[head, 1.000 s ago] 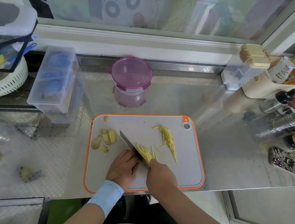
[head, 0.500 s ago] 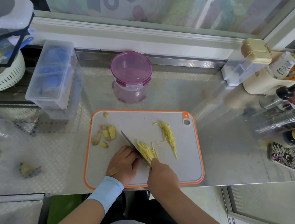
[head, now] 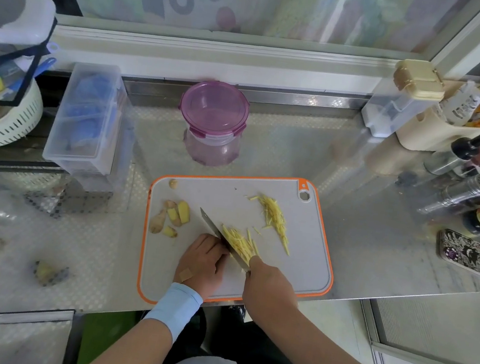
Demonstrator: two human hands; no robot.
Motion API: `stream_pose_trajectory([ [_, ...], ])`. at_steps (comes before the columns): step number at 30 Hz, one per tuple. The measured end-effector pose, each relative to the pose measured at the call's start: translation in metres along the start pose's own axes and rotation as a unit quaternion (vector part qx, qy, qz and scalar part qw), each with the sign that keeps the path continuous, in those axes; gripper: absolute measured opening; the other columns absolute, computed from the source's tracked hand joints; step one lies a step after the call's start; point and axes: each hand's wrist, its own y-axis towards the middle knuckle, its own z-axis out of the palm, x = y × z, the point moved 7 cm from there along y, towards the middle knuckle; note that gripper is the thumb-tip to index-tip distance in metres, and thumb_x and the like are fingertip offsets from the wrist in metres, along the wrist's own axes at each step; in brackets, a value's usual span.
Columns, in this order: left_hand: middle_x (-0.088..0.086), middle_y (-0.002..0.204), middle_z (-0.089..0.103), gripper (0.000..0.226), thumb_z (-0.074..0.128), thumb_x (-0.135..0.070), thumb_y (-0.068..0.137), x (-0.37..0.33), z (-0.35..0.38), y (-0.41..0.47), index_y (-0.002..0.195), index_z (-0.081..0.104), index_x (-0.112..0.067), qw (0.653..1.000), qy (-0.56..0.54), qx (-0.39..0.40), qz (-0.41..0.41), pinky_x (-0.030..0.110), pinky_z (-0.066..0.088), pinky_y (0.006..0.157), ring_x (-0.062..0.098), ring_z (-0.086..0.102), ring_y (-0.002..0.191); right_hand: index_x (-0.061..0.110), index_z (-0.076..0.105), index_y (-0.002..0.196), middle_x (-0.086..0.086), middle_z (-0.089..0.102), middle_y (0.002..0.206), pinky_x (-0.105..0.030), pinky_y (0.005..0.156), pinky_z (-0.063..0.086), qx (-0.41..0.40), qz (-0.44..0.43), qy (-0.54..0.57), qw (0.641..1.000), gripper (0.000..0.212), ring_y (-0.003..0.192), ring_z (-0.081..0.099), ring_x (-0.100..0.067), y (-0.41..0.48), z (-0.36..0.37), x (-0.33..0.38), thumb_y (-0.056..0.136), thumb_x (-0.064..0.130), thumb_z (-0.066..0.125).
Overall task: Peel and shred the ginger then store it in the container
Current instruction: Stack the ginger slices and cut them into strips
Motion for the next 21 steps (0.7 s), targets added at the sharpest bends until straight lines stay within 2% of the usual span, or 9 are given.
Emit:
stream_pose_trajectory([
  [4, 0.001, 0.085, 0.064, 0.02, 0.051, -0.011, 0.083, -0.002, -0.002, 0.0, 0.076, 0.069, -0.01, 1.0, -0.005, 0.004, -0.01, 0.022, 0.042, 0.079, 0.019, 0.052, 0.093, 0.018, 0.037, 0.102, 0.0, 0.047, 0.075, -0.029, 0.057, 0.044, 0.007, 0.003, 0.0, 1.0, 0.016, 0.069, 0.051, -0.02, 0.002, 0.002, 0.003, 0.096, 0.006, 0.045],
  [7, 0.001, 0.084, 0.064, 0.02, 0.051, -0.013, 0.083, -0.002, -0.003, 0.0, 0.076, 0.069, -0.01, 1.0, -0.001, 0.002, -0.015, 0.022, 0.042, 0.078, 0.019, 0.051, 0.093, 0.018, 0.041, 0.105, -0.004, 0.056, 0.088, -0.03, 0.061, 0.045, 0.009, 0.004, -0.005, 1.0, 0.016, 0.075, 0.052, -0.022, 0.011, 0.001, 0.012, 0.095, 0.006, 0.046],
  [10, 0.002, 0.083, 0.064, 0.02, 0.051, -0.013, 0.083, -0.002, -0.004, 0.0, 0.074, 0.069, -0.01, 1.0, -0.001, -0.006, -0.014, 0.023, 0.042, 0.075, 0.019, 0.051, 0.091, 0.014, 0.046, 0.11, -0.003, 0.052, 0.093, -0.03, 0.061, 0.043, 0.013, -0.005, -0.003, 1.0, 0.017, 0.076, 0.05, -0.022, 0.018, 0.002, 0.017, 0.095, 0.006, 0.046],
  [13, 0.002, 0.083, 0.064, 0.021, 0.051, -0.014, 0.084, -0.003, -0.005, 0.0, 0.075, 0.069, -0.01, 1.0, -0.002, -0.011, -0.015, 0.024, 0.043, 0.074, 0.019, 0.051, 0.091, 0.016, 0.043, 0.105, -0.006, 0.057, 0.097, -0.03, 0.062, 0.041, 0.011, -0.008, 0.012, 1.0, 0.008, 0.077, 0.05, -0.022, 0.018, -0.001, 0.015, 0.099, 0.012, 0.044],
  [21, 0.002, 0.084, 0.065, 0.018, 0.053, -0.012, 0.083, -0.001, -0.003, 0.0, 0.075, 0.069, -0.009, 1.0, 0.002, -0.012, -0.009, 0.022, 0.041, 0.077, 0.02, 0.051, 0.091, 0.019, 0.037, 0.099, -0.002, 0.052, 0.08, -0.03, 0.058, 0.045, 0.004, -0.003, 0.023, 1.0, 0.013, 0.071, 0.054, -0.021, 0.005, 0.001, 0.002, 0.097, 0.01, 0.046],
])
